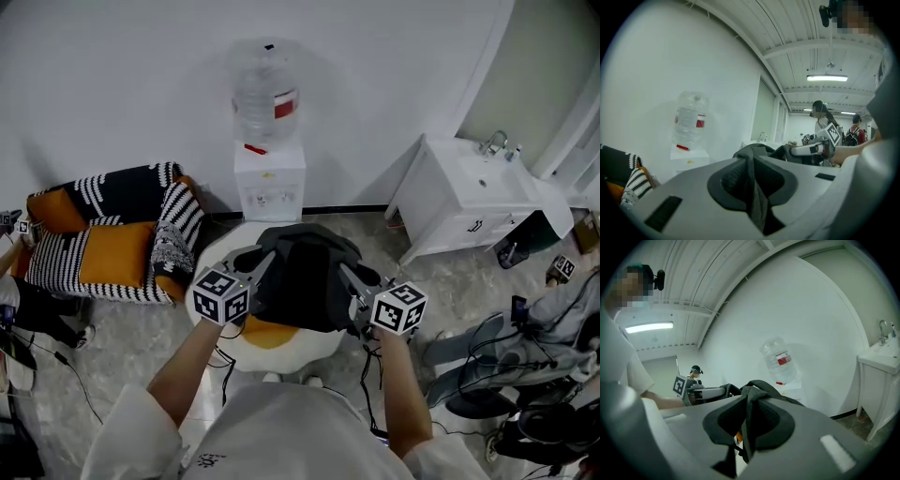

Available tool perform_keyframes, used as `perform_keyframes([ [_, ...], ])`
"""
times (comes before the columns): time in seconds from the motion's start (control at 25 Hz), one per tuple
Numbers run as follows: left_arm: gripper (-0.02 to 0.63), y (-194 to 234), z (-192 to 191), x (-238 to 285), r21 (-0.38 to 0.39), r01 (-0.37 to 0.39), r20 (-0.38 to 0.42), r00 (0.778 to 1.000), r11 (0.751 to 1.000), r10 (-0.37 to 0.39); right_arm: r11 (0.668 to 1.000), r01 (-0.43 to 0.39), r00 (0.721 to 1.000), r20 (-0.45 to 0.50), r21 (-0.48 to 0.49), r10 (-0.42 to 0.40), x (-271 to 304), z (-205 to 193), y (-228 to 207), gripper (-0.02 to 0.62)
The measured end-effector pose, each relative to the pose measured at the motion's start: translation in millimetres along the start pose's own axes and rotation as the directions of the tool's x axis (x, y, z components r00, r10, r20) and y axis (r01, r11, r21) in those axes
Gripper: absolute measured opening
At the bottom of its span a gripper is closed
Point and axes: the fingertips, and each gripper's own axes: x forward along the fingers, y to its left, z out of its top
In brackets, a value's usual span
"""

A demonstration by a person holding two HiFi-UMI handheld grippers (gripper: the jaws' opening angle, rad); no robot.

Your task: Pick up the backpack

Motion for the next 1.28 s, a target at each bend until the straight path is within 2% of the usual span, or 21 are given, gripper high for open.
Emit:
perform_keyframes([
  [0.36, 0.031, -14.0, 33.7, -1.9, 0.032, -0.031, 0.059, 0.998, 0.999, 0.029, 0.998, -0.045, 0.998, 0.034, -0.046, 0.047, -7.9, 38.7, 2.7, 0.041],
  [0.92, 0.031, -24.7, 90.3, 5.0, 0.095, -0.048, 0.146, 0.989, 0.994, 0.033, 0.989, -0.053, 0.993, 0.094, -0.139, 0.067, -16.1, 98.7, 7.5, 0.044],
  [1.28, 0.031, -26.5, 96.8, 7.7, 0.081, -0.028, 0.185, 0.983, 0.996, 0.013, 0.985, -0.044, 0.991, 0.121, -0.167, 0.065, -19.7, 107.7, 7.4, 0.046],
])
